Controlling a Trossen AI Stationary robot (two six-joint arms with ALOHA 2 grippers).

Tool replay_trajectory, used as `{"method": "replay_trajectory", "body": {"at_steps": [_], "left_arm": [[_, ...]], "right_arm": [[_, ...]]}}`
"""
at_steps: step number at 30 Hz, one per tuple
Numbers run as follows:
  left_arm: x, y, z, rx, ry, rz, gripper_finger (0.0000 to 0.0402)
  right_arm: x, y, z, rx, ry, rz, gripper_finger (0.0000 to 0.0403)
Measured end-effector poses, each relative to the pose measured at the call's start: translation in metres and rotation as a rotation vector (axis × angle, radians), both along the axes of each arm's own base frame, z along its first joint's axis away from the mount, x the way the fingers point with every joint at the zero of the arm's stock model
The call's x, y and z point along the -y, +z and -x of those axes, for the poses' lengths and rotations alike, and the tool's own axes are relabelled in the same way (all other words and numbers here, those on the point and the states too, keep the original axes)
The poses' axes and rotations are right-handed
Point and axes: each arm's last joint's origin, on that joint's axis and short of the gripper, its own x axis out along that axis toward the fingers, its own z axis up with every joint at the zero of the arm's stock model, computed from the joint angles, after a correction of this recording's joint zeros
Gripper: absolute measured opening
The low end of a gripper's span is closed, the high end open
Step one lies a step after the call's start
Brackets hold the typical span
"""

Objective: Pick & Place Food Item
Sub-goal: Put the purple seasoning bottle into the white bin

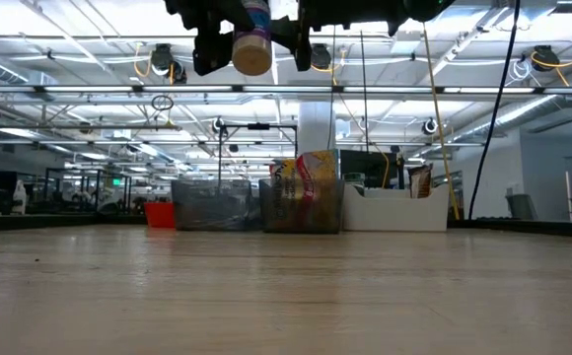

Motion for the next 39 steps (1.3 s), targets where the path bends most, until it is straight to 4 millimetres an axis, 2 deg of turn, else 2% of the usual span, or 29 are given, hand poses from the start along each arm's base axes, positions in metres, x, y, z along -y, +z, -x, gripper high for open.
{"method": "replay_trajectory", "body": {"at_steps": [17, 31, 39], "left_arm": [[0.0, 0.0, 0.0, 0.005, -0.009, -0.006, 0.0218], [-0.012, 0.002, 0.002, 0.037, -0.023, 0.036, 0.0304], [-0.018, 0.006, 0.008, 0.035, -0.002, 0.034, 0.033]], "right_arm": [[0.0, 0.0, 0.0, 0.002, 0.0, 0.013, 0.0202], [0.0, 0.0, 0.0, 0.002, 0.003, 0.009, 0.0201], [0.006, 0.014, 0.016, -0.019, -0.017, 0.055, 0.0201]]}}
